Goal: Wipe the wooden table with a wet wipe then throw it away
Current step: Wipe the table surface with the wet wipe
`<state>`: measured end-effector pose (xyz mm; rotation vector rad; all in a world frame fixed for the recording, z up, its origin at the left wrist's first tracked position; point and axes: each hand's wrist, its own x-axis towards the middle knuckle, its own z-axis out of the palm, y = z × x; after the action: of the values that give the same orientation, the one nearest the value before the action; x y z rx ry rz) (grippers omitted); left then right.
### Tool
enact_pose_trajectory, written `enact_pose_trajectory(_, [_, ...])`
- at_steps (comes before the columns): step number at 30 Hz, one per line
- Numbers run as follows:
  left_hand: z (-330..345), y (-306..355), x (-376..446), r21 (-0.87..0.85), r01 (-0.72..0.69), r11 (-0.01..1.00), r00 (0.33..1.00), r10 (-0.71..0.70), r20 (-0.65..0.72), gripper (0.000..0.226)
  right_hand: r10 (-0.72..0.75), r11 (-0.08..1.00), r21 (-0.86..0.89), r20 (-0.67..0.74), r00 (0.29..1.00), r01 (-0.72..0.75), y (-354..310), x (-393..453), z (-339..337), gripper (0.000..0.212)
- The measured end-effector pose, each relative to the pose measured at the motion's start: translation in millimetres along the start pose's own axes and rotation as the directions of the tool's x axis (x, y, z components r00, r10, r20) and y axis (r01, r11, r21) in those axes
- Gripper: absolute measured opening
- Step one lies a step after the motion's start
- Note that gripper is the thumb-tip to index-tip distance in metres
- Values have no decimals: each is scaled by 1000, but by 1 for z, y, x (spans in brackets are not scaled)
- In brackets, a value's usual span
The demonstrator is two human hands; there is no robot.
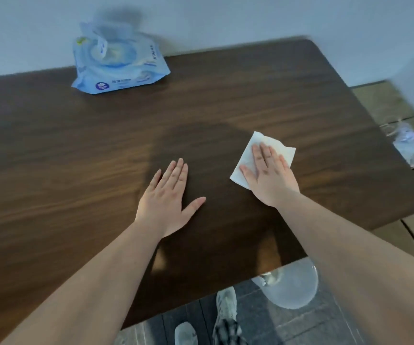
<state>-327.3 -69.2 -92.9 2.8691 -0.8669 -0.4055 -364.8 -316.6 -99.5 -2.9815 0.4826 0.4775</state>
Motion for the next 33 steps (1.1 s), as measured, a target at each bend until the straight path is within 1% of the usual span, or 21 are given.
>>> enact_pose_trajectory(3, [4, 55, 36, -3, -169, 986, 986, 169, -4, 84, 125, 991, 50, -8, 992, -125, 53, 3, -4, 71])
enact_pose_trajectory(6, [8, 96, 62, 39, -257, 966, 966, 257, 6, 85, 205, 975, 85, -9, 979, -203, 92, 11, -9, 72])
enact_pose_trajectory(9, [14, 112, 77, 97, -273, 957, 961, 276, -13, 85, 285, 955, 95, -33, 958, -281, 134, 23, -12, 72])
enact_pose_trajectory(11, [15, 115, 78, 110, -280, 954, 960, 281, 9, 85, 326, 941, 112, -37, 945, -320, 159, 28, -12, 71])
enact_pose_trajectory(16, [13, 117, 78, 122, -272, 955, 962, 272, 22, 85, 389, 912, 153, -37, 920, -380, 194, 48, -20, 73])
enact_pose_trajectory(23, [16, 117, 77, 140, -267, 954, 963, 269, 7, 85, 446, 882, 183, -24, 895, -434, 208, 59, -25, 71])
enact_pose_trajectory(28, [18, 114, 77, 120, -275, 954, 960, 278, -16, 85, 465, 872, 169, 1, 885, -459, 193, 43, -21, 71])
enact_pose_trajectory(30, [18, 113, 77, 111, -274, 955, 961, 277, -8, 87, 430, 894, 144, -2, 903, -425, 179, 32, -18, 70])
enact_pose_trajectory(33, [14, 108, 73, 45, -247, 968, 969, 246, 36, 88, 311, 947, 86, -4, 950, -310, 152, 19, -13, 71])
